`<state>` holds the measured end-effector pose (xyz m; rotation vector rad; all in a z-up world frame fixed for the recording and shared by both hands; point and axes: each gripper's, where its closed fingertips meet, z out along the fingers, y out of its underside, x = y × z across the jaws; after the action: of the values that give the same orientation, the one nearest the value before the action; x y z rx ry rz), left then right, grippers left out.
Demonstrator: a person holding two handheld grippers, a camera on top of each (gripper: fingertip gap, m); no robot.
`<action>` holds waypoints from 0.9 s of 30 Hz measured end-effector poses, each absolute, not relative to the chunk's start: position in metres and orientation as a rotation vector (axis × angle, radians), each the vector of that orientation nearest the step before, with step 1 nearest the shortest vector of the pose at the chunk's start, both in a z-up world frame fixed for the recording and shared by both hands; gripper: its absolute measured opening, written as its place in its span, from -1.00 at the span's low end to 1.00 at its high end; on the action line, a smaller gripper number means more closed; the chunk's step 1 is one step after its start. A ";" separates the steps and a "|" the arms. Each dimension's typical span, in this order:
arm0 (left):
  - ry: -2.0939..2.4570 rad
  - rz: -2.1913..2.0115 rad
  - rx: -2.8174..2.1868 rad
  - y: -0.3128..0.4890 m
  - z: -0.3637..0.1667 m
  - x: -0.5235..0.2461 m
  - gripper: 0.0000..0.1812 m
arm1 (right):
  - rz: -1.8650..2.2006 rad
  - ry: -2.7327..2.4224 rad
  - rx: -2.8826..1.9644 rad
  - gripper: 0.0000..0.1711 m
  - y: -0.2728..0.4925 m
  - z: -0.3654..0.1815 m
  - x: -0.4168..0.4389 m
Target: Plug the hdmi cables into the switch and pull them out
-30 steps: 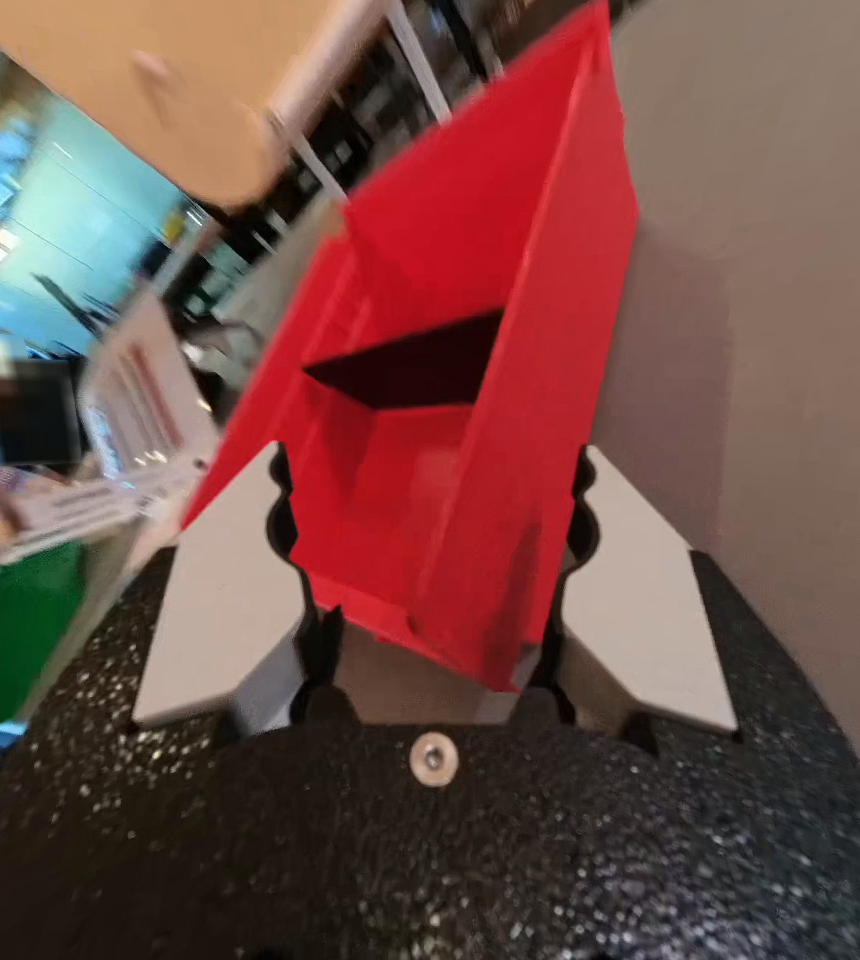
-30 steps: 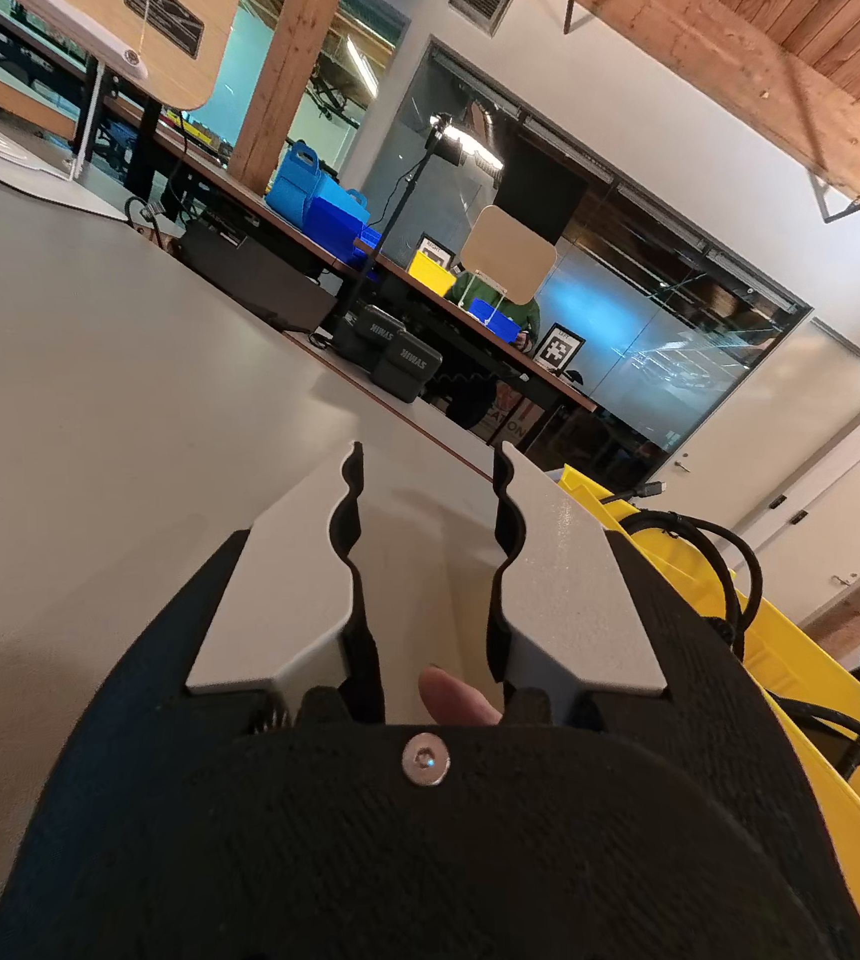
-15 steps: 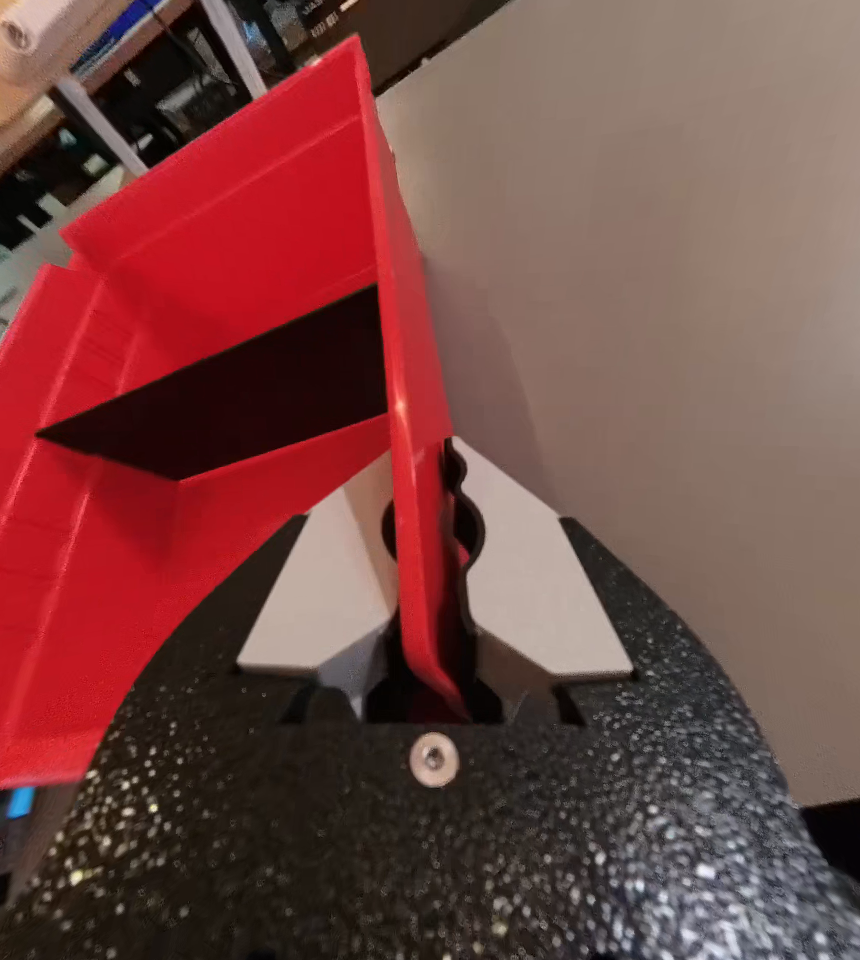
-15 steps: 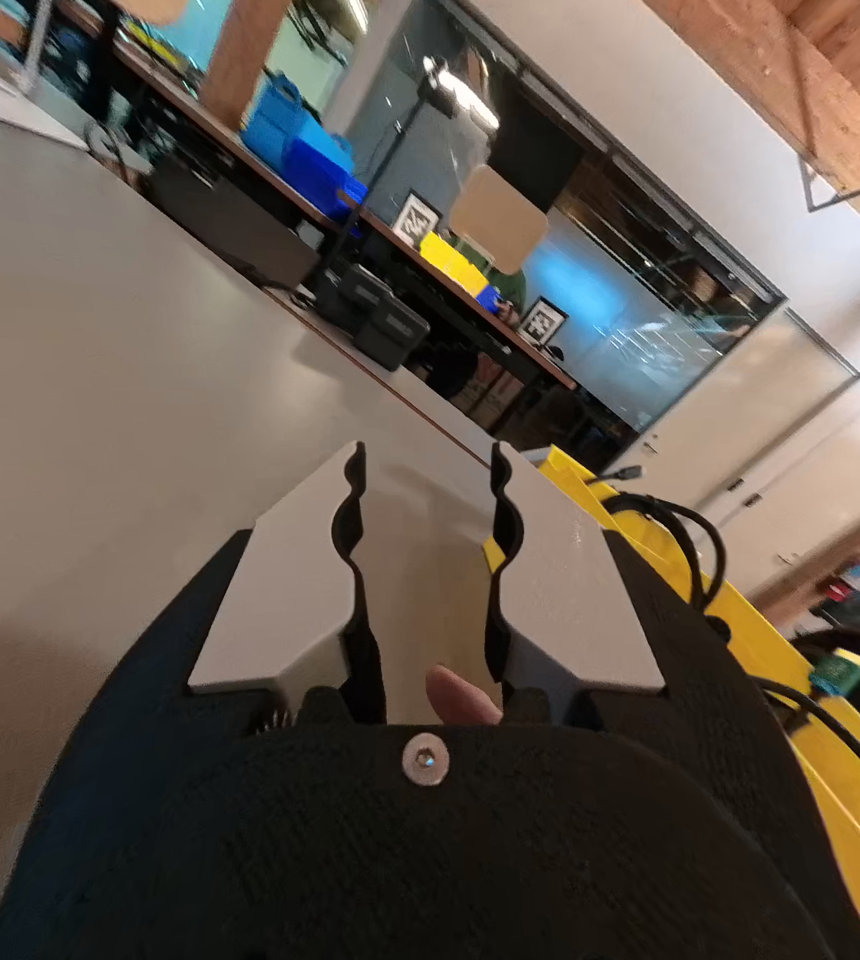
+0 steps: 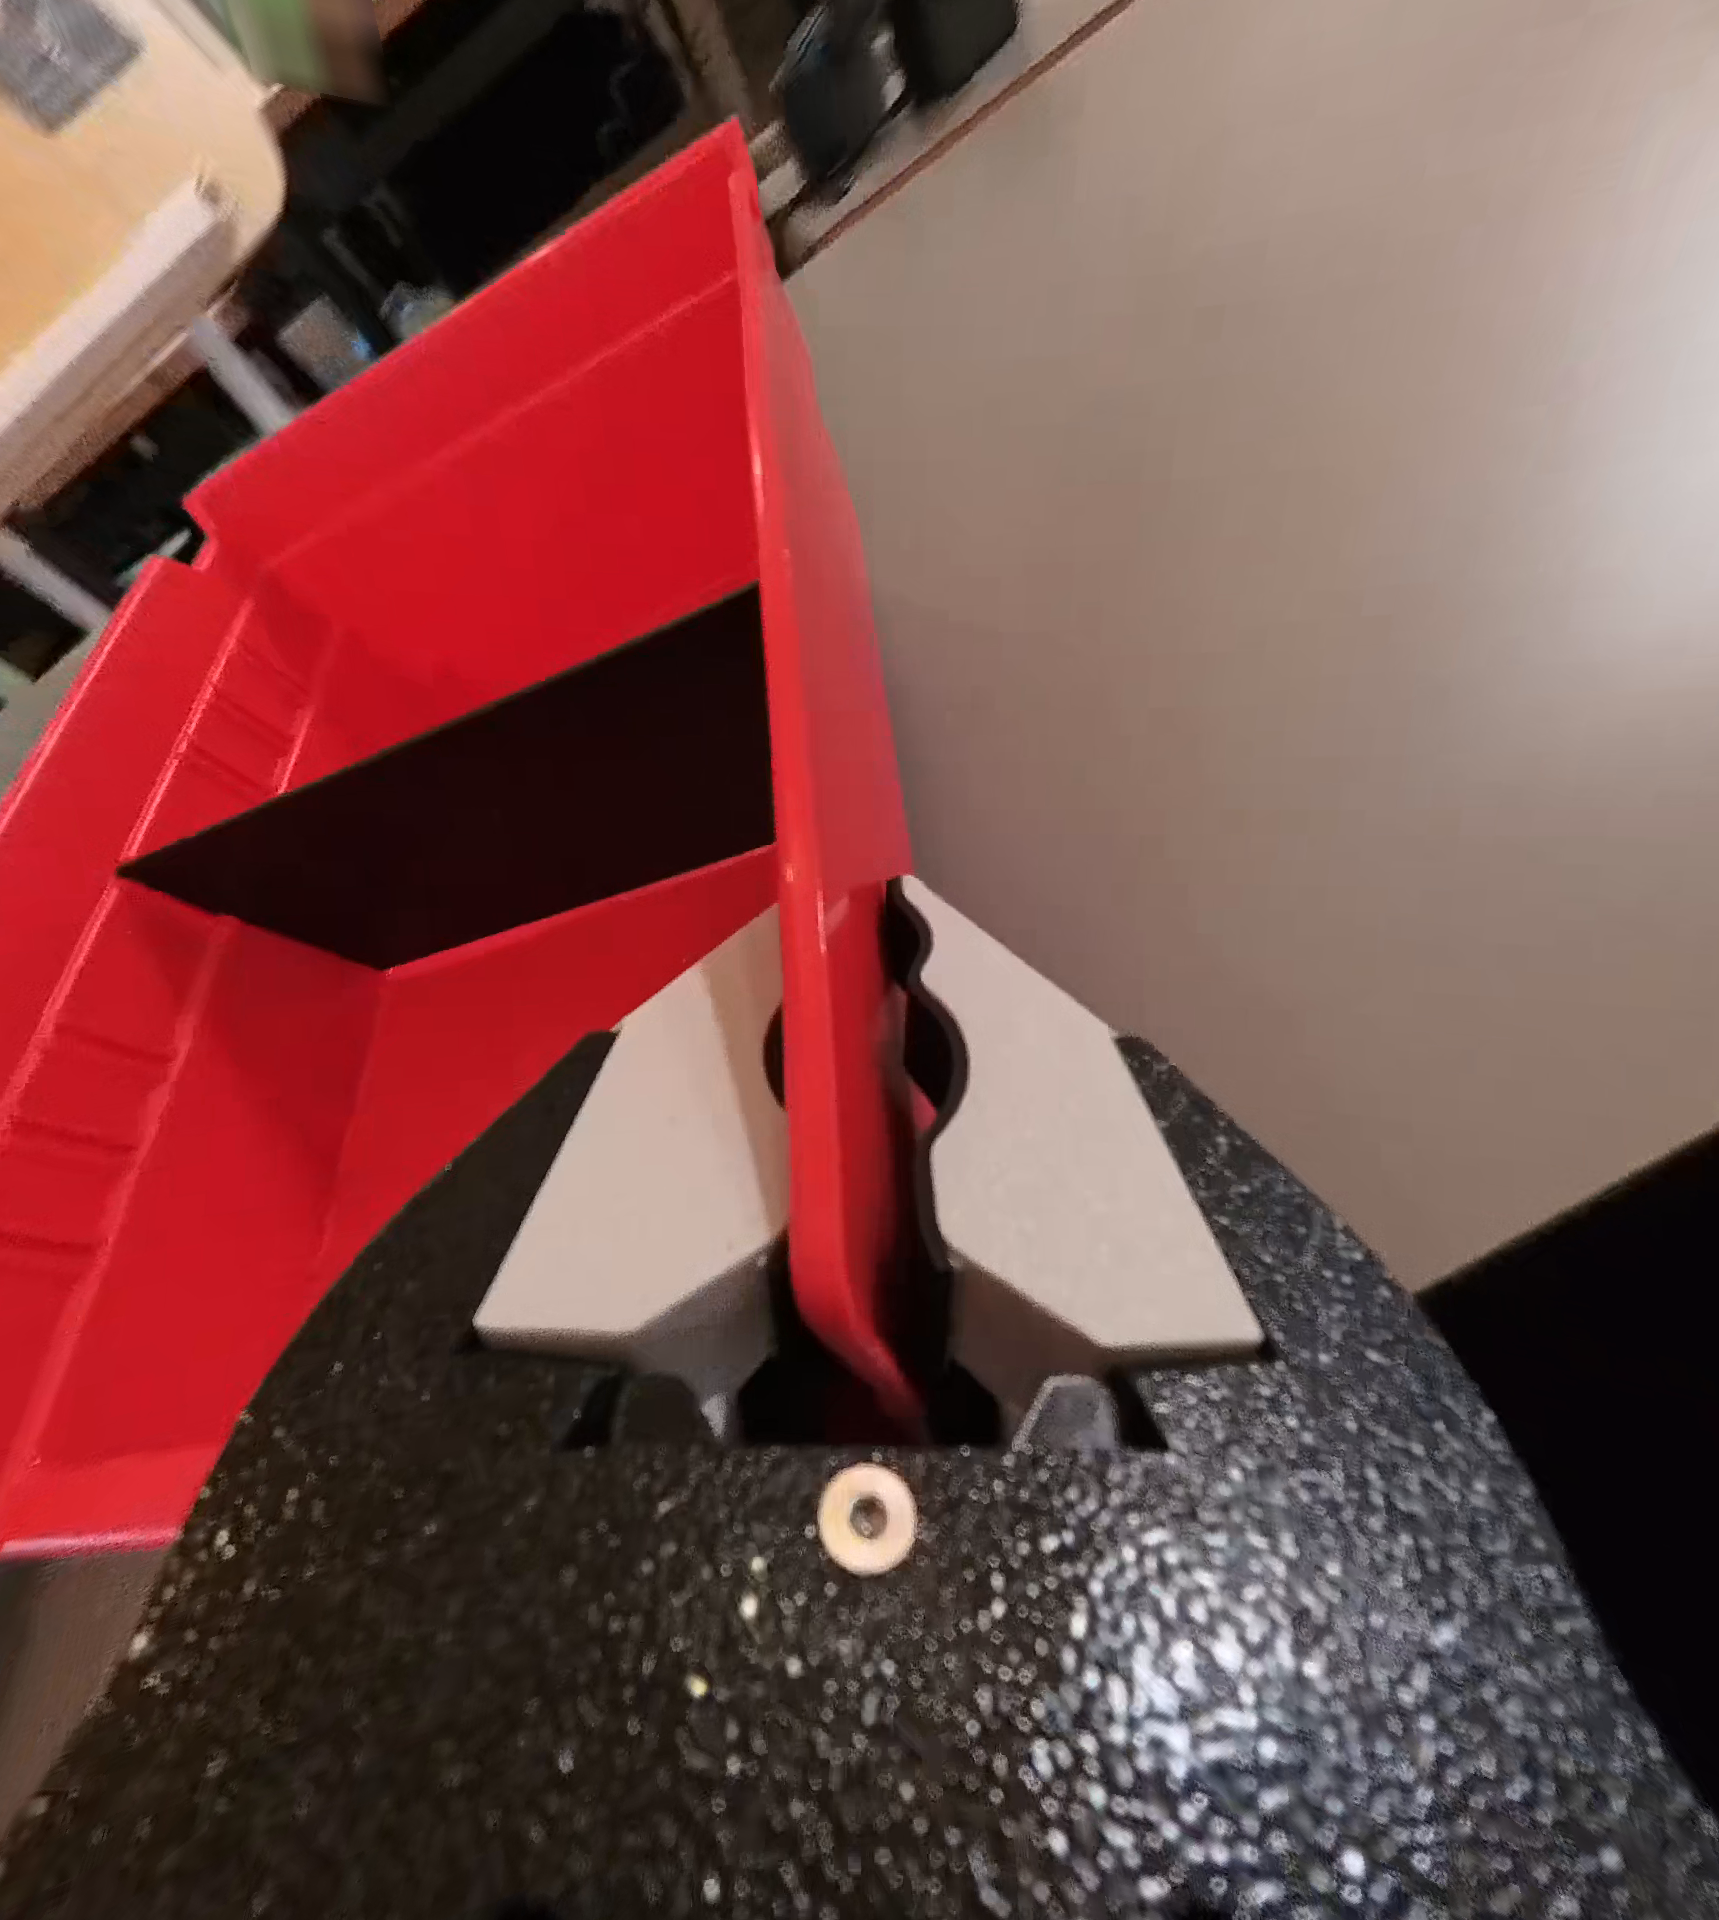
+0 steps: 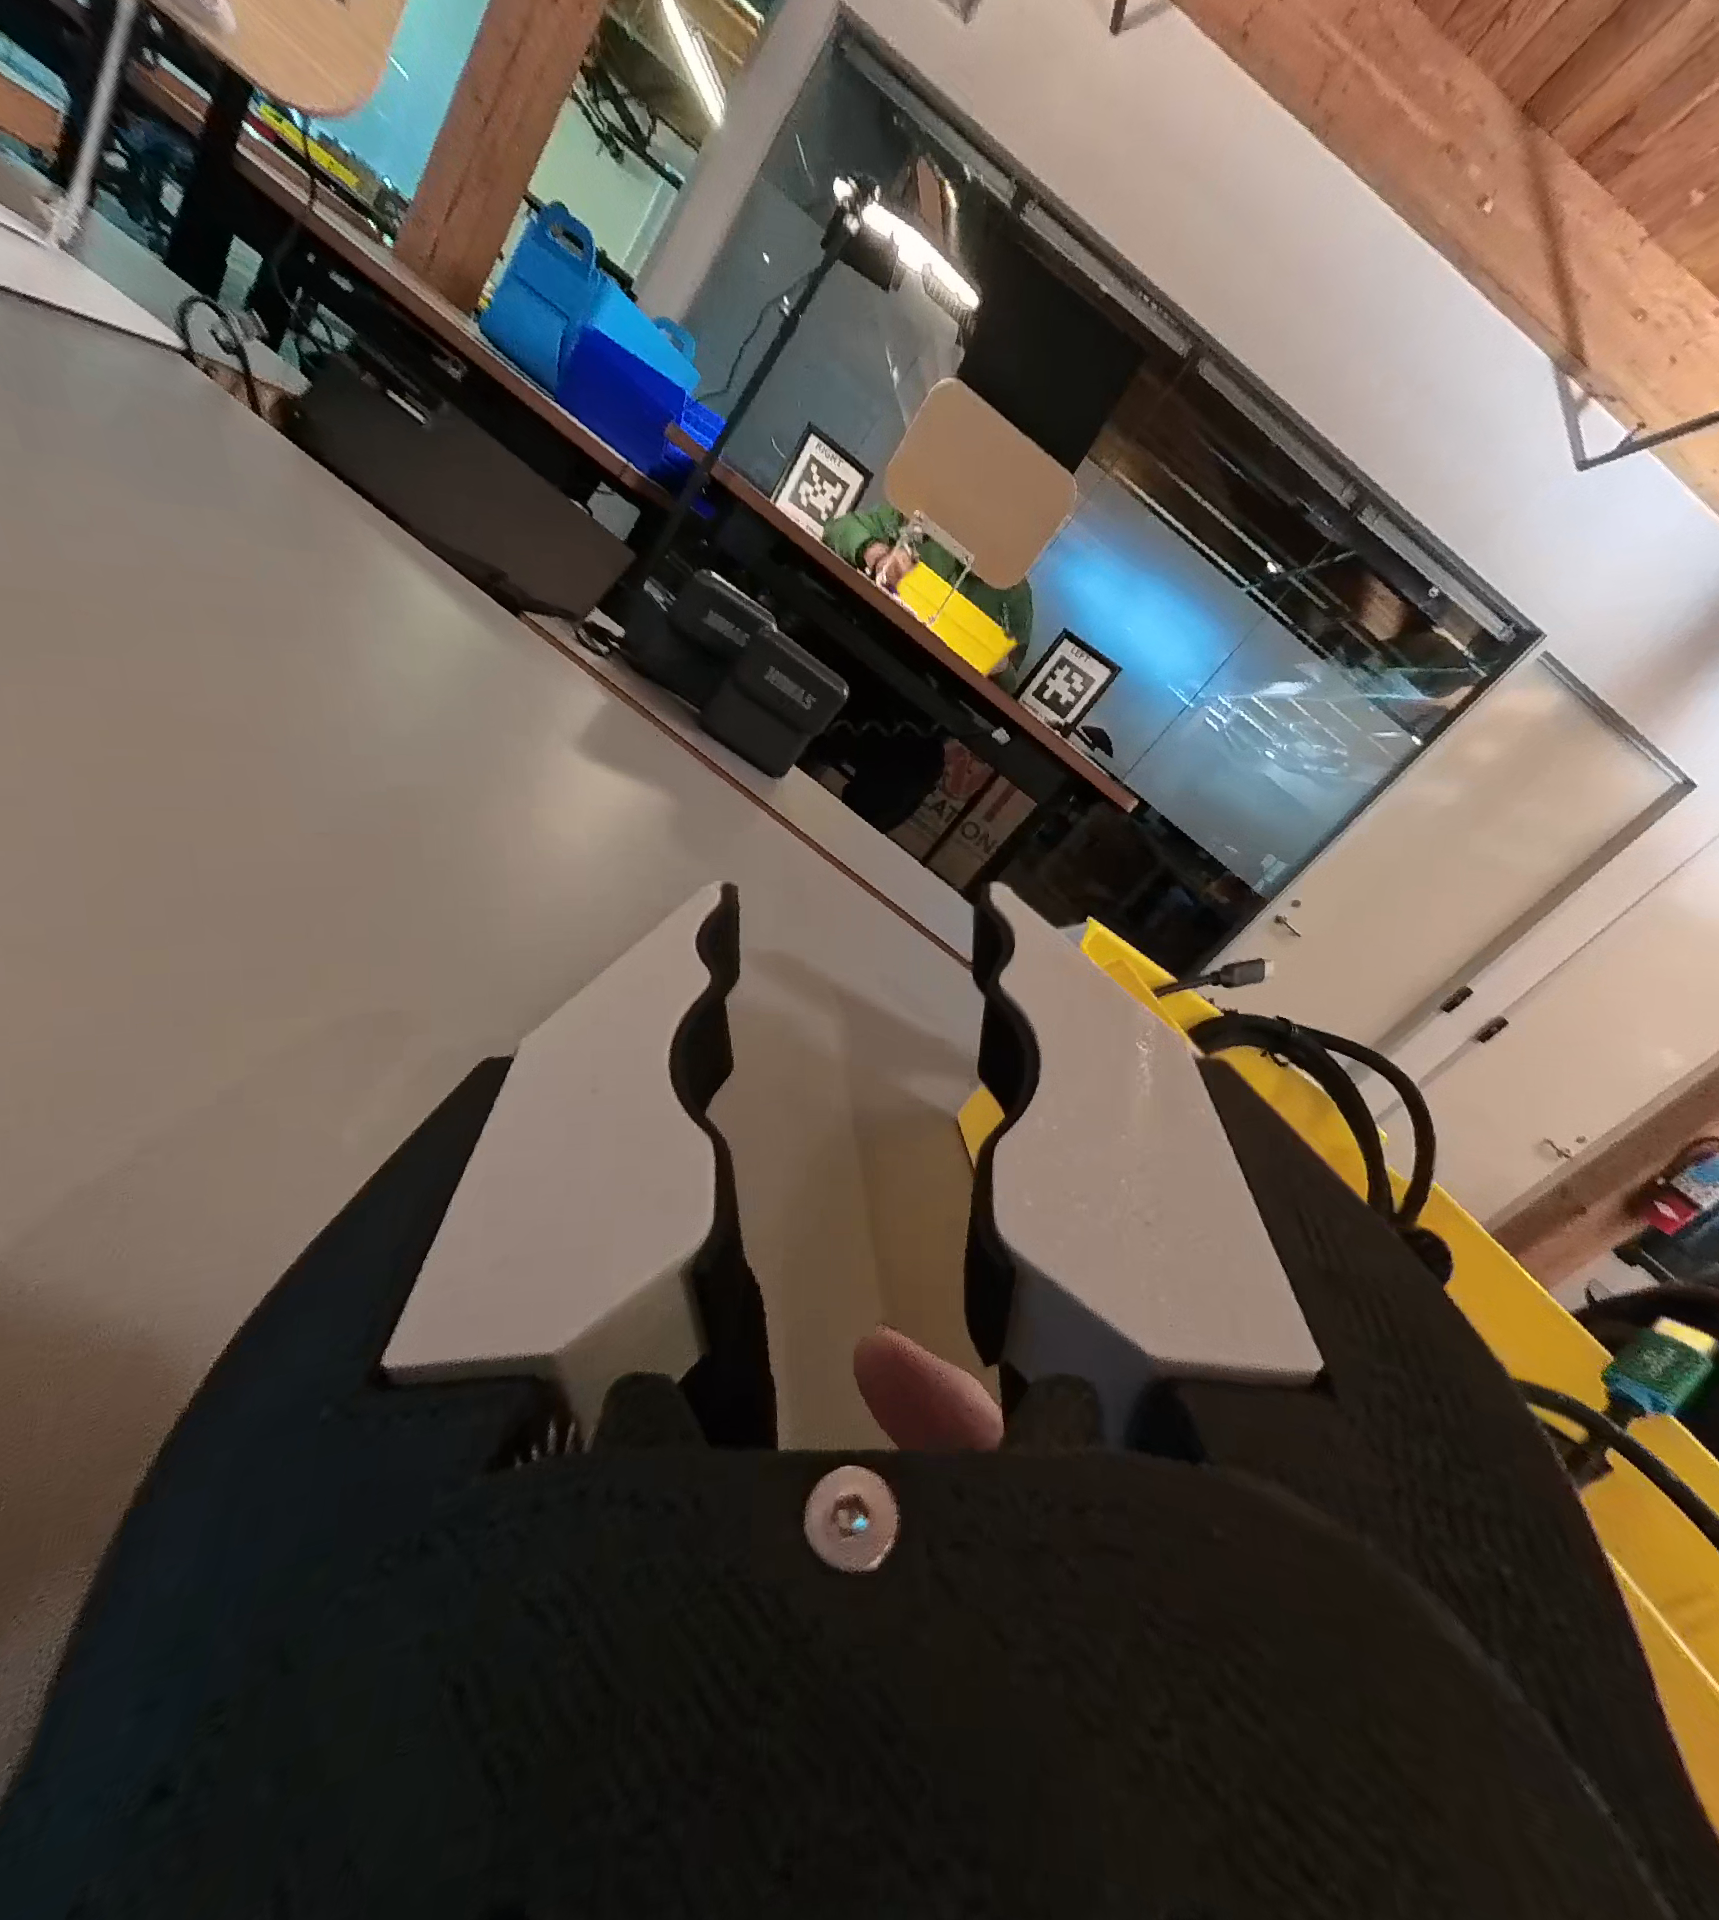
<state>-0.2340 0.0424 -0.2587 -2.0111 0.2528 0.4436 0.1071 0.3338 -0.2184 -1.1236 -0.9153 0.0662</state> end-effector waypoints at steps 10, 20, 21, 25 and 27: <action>0.623 0.085 -1.916 0.062 -0.248 -0.103 -0.94 | -0.163 -0.714 -0.796 -0.59 0.301 -0.116 0.164; 0.750 0.049 -1.872 0.033 -0.242 -0.109 -0.93 | -0.348 -0.442 -1.419 -0.59 0.436 -0.172 0.430; 0.739 0.071 -1.880 0.033 -0.243 -0.115 -0.93 | -0.284 -0.470 -1.483 -0.48 0.446 -0.187 0.436; 0.693 0.081 -1.932 0.035 -0.251 -0.130 -0.93 | 0.017 -0.441 -1.529 -0.29 0.474 -0.200 0.440; 0.684 0.067 -1.942 0.037 -0.255 -0.134 -0.93 | 0.132 -0.443 -1.572 -0.32 0.488 -0.208 0.434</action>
<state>-0.1335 0.0367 -0.2550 -1.9424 0.6843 0.0668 0.4342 0.4877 -0.2078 -1.5722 -0.4434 0.1322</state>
